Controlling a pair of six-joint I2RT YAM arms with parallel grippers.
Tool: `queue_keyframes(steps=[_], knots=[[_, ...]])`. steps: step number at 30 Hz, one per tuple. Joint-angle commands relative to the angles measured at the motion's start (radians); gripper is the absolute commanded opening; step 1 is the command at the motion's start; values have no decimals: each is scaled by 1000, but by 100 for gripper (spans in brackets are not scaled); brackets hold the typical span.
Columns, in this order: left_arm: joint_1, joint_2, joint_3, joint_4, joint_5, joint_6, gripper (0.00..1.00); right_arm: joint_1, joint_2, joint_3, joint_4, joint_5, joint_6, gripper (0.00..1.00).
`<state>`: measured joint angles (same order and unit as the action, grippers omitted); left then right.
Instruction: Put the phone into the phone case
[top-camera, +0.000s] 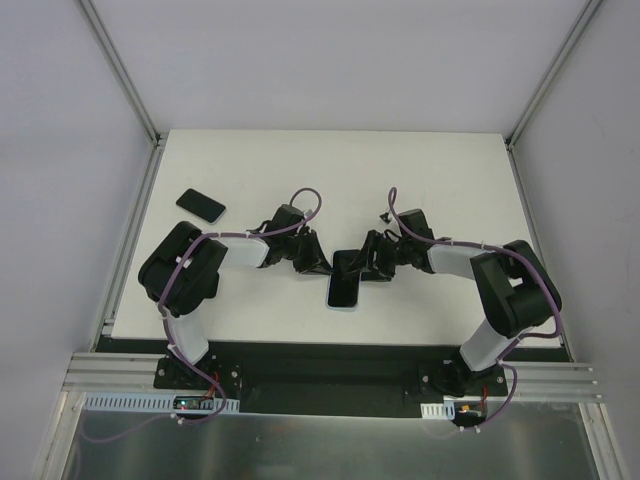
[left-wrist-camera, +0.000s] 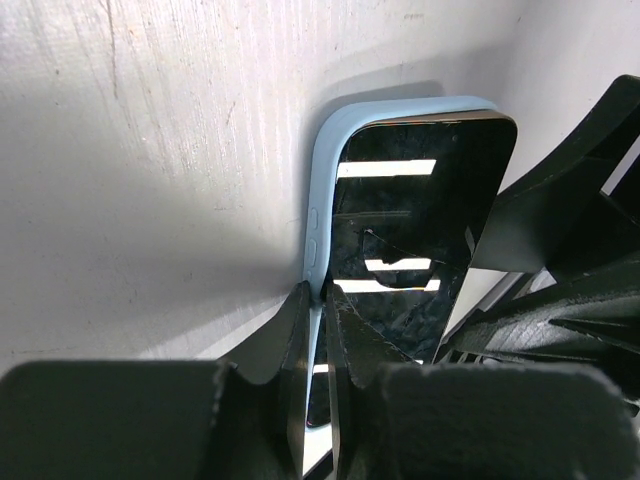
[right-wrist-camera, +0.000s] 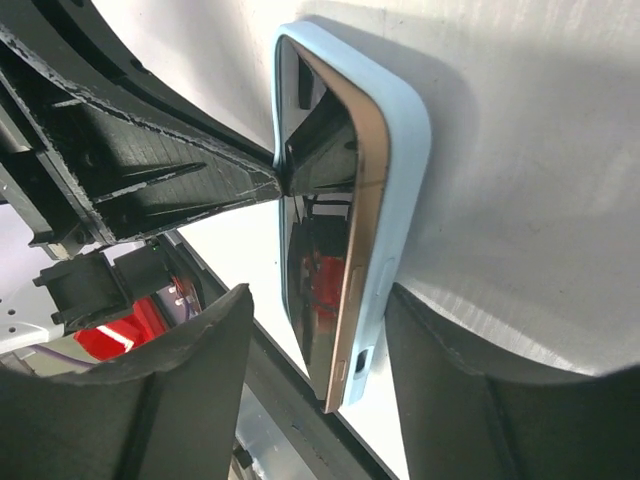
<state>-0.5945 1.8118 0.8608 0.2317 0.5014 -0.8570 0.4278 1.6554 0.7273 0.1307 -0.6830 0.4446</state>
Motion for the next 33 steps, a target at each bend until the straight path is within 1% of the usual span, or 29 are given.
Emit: queue_keyframes(steps=[1,6,7,9,10,12,18,20,21,23,24,26,27,30,31,32,33], knots=[[-31,7,-13,-9,61,-10,7,6,-39,8,173,-133,22,52],[-33,6,-14,-9,57,-10,7,0,-39,3,178,-148,19,47],[-33,4,-14,-9,57,-10,7,-1,-36,0,178,-147,17,43],[-33,4,-16,-9,57,-10,7,-6,-26,-2,178,-151,20,40],[-33,4,-16,-9,55,-10,7,-7,-25,-2,181,-158,20,35],[-33,7,-20,-9,51,-11,7,-9,-20,-8,194,-161,17,32],[-33,11,-23,-8,42,-11,7,-7,-25,-20,210,-187,11,33],[-33,11,-23,-9,43,-11,7,-8,-16,-20,210,-187,13,29],[-33,11,-22,-9,43,-11,7,-8,-11,-20,210,-185,14,25],[-31,7,-23,-9,42,-11,7,-8,0,-20,210,-182,16,22],[-33,6,-26,-9,40,-11,7,-9,4,-22,208,-181,16,17],[-33,1,-29,-9,37,-10,8,-11,9,-22,202,-170,13,13],[-33,-2,-32,-8,35,-8,8,-12,10,-20,186,-165,9,10],[-33,-6,-36,-8,32,-8,8,-14,14,-5,120,-142,-27,6],[-31,-6,-36,-9,34,-8,8,-14,15,7,98,-130,-50,6],[-33,-5,-36,-9,34,-8,8,-14,14,11,83,-127,-58,7],[-33,-5,-36,-9,34,-8,8,-14,14,9,72,-124,-61,14]])
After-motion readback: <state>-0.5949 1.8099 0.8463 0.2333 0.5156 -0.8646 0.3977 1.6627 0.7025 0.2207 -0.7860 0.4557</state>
